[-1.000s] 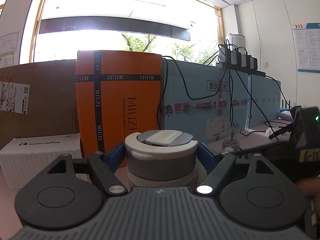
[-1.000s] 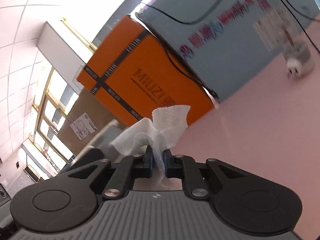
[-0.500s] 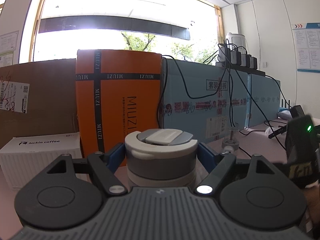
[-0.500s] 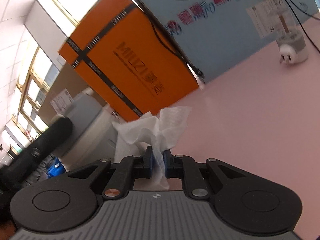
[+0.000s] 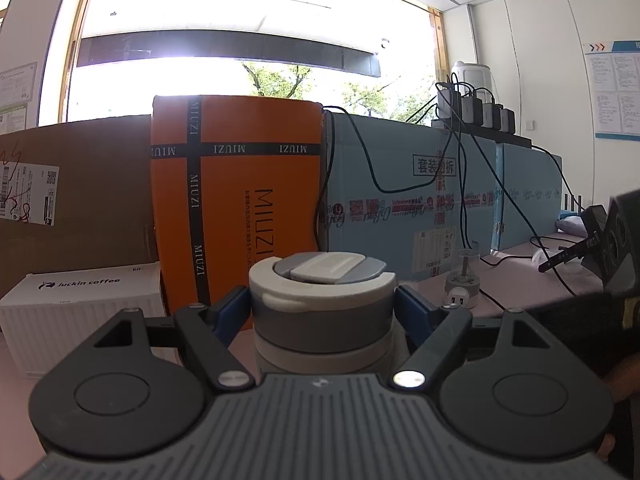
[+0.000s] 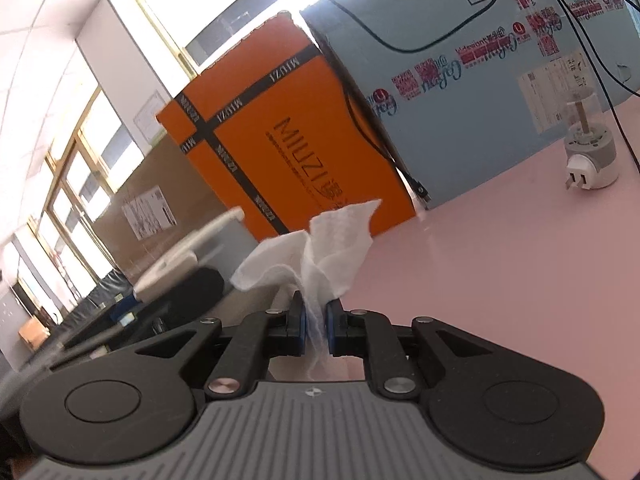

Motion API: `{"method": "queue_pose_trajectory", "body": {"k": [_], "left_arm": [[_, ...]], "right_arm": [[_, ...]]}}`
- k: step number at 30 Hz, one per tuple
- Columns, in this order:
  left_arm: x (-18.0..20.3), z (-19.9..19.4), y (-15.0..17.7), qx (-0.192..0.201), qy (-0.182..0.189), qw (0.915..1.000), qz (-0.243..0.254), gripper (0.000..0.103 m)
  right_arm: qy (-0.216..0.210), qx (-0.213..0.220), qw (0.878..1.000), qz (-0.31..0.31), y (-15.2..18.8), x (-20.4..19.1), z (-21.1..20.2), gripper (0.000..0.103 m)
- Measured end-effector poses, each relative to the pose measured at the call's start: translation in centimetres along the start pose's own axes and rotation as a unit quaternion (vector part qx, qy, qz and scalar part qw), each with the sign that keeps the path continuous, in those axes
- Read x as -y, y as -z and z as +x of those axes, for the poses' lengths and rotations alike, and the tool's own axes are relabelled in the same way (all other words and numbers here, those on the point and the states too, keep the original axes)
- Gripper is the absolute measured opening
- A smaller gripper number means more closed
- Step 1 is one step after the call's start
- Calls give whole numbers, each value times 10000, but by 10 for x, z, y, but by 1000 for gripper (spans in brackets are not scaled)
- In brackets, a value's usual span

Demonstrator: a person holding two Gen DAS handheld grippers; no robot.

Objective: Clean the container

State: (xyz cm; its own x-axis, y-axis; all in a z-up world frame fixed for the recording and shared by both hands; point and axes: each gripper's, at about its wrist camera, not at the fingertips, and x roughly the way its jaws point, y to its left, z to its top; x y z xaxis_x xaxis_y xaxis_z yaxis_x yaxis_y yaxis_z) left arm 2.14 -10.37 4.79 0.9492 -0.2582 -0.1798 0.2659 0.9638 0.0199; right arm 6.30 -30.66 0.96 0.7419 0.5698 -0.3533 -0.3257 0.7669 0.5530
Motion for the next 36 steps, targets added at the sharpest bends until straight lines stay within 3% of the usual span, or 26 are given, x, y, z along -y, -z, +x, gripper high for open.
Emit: {"method": "queue_pose_trajectory", "body": {"k": [7,13,19,26,31,36], "left_arm": [[2,0,1,0,-16,10000,8,77],[1,0,0,0,-10,10000,-13,77],[1,-1,1,4,2,10000,-20,76],[1,-1,2,3,3,10000,-49,77],[5,2,4,-86,-67,9999,51,78],[9,7,6,-113,-156,9998,60,79]], "right_arm": [[188,-525,9984,35,15,8,16,11],[38,-299,9995,-10,10,2,2,11],[-387,36,9992,77,-1,-4,-18,11],[-283,-311,9991,-66,1,-5,-13,11],[83,40,9997,-212,-11,-5,-27,11],[30,695,9971,-311,-40,-17,-50,11]]}}
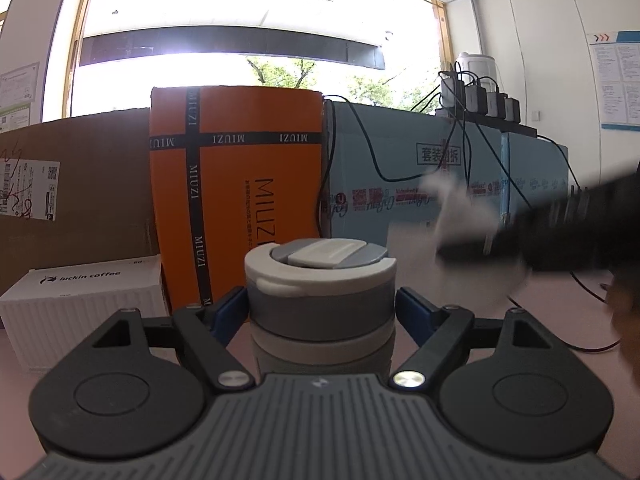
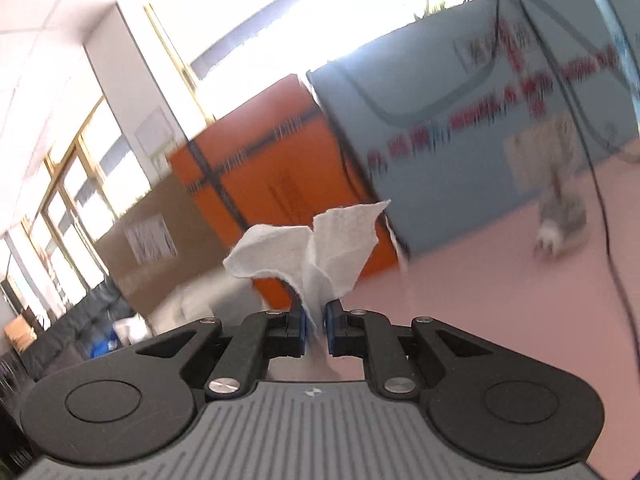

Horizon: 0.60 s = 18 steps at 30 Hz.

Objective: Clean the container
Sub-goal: 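Rub the tissue across the mug's lid with the right gripper while the left gripper holds the mug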

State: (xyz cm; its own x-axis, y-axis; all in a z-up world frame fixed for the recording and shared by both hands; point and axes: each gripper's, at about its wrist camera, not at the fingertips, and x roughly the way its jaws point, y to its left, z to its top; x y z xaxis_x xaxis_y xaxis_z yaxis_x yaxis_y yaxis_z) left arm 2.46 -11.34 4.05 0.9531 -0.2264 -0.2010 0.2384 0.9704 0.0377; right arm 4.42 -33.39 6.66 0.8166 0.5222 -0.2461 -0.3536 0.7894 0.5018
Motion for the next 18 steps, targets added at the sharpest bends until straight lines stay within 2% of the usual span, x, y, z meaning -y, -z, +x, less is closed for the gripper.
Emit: {"method": "queue_pose_trajectory", "body": {"k": [5,7,10,14,18], "left_arm": [[4,5,6,-17,-94,9999,-34,80],[4,6,7,9,-94,9999,-69,80],[3,5,8,29,-86,9999,-114,80],[5,3,9,78,-90,9999,-86,80],[4,2,10,109,-68,9999,-90,80]], "right_arm": [[-275,565,9978,-211,-28,-25,-11,11],[-453,574,9969,-283,-34,-36,-10,11],[-689,261,9964,-423,-33,-51,4,11],[-698,-251,9945,-742,-17,-68,28,11],[-669,-510,9919,-955,-6,-79,39,11]]}}
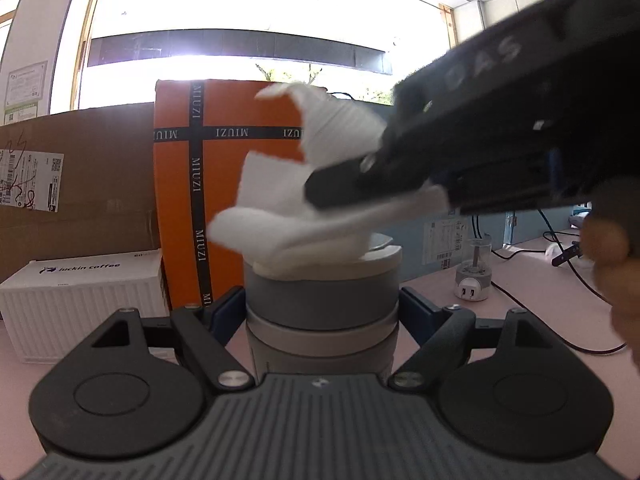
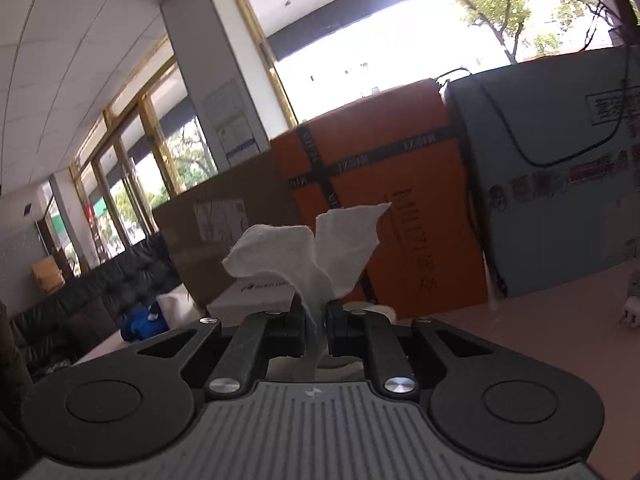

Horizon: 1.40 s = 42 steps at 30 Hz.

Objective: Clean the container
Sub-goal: 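Rub the tissue across the mug's lid with the right gripper while the left gripper holds the mug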

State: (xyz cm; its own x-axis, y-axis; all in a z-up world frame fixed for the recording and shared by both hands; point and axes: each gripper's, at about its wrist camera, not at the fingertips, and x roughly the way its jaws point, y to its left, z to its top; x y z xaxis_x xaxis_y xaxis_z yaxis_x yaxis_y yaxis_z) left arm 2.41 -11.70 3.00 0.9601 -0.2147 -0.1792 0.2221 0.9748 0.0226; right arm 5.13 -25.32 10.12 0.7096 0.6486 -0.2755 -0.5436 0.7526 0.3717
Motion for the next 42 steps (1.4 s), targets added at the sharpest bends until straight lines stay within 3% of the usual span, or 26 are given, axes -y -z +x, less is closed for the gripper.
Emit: {"method": "queue_pose_trajectory", "body": {"k": [4,13,18,22,32,42], "left_arm": [[-1,-1,1,18,13,10000,-23,80],[2,-1,1,19,10,10000,10,80],[2,-1,2,20,9,10000,18,80],[1,0,2,24,16,10000,33,80],[0,-3,2,49,23,10000,59,80],[-6,-5,4,104,91,9999,15,80]], "right_arm": [[142,-79,9992,-376,1,-6,5,11],[901,-33,9899,-1095,0,5,7,11],[1298,-16,9750,-1804,9,-4,4,11],[1248,-51,9678,-2188,19,-14,-2,11],[898,-108,9674,-2364,22,-33,12,11],[1288,-56,9695,-2086,13,-11,9,11]]}}
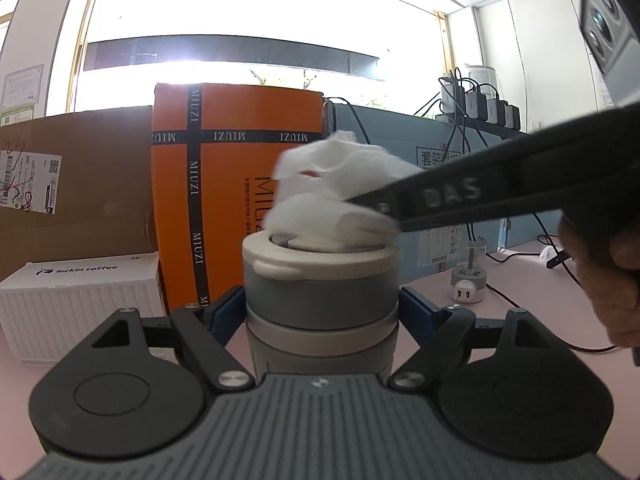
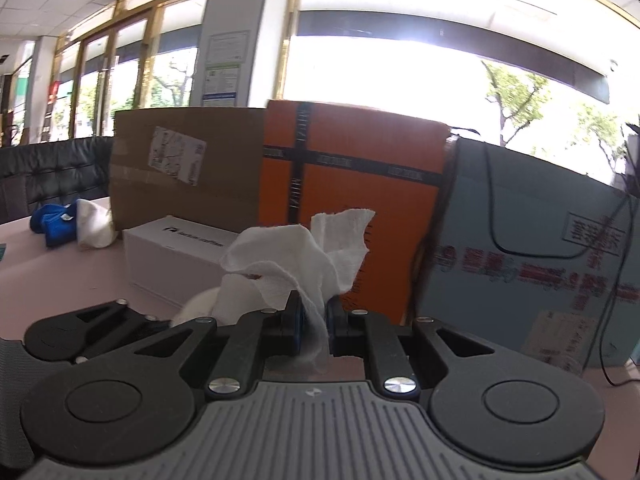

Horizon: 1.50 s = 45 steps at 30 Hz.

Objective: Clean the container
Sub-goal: 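Rub the tissue across the mug's lid with the right gripper while the left gripper holds the mug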

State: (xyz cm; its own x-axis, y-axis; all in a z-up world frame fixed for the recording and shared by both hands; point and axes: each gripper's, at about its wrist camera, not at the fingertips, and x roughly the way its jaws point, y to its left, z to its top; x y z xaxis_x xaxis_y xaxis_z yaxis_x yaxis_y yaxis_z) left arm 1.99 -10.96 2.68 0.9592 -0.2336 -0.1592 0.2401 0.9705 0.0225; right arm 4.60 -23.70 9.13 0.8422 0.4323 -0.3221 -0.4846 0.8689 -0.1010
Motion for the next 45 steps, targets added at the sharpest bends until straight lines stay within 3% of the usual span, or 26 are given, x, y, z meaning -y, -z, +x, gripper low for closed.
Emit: {"method": "queue_pose_trajectory", "body": {"k": [9,17,31,37,45], "left_arm": [[0,-3,-1,14,-8,10000,15,80],[0,-2,-1,20,6,10000,-21,80],[-1,-1,-1,48,40,10000,7,80],[1,-1,0,57,23,10000,35,80],[2,-2,1,79,17,10000,37,80]], "right_arm": [[-213,57,9998,34,5,-5,-19,11],[-432,74,9990,-39,-1,-22,-8,11],[22,101,9997,220,5,2,-9,11],[-453,73,9980,428,8,1,-20,11],[-590,101,9977,311,2,-17,-11,11]]}}
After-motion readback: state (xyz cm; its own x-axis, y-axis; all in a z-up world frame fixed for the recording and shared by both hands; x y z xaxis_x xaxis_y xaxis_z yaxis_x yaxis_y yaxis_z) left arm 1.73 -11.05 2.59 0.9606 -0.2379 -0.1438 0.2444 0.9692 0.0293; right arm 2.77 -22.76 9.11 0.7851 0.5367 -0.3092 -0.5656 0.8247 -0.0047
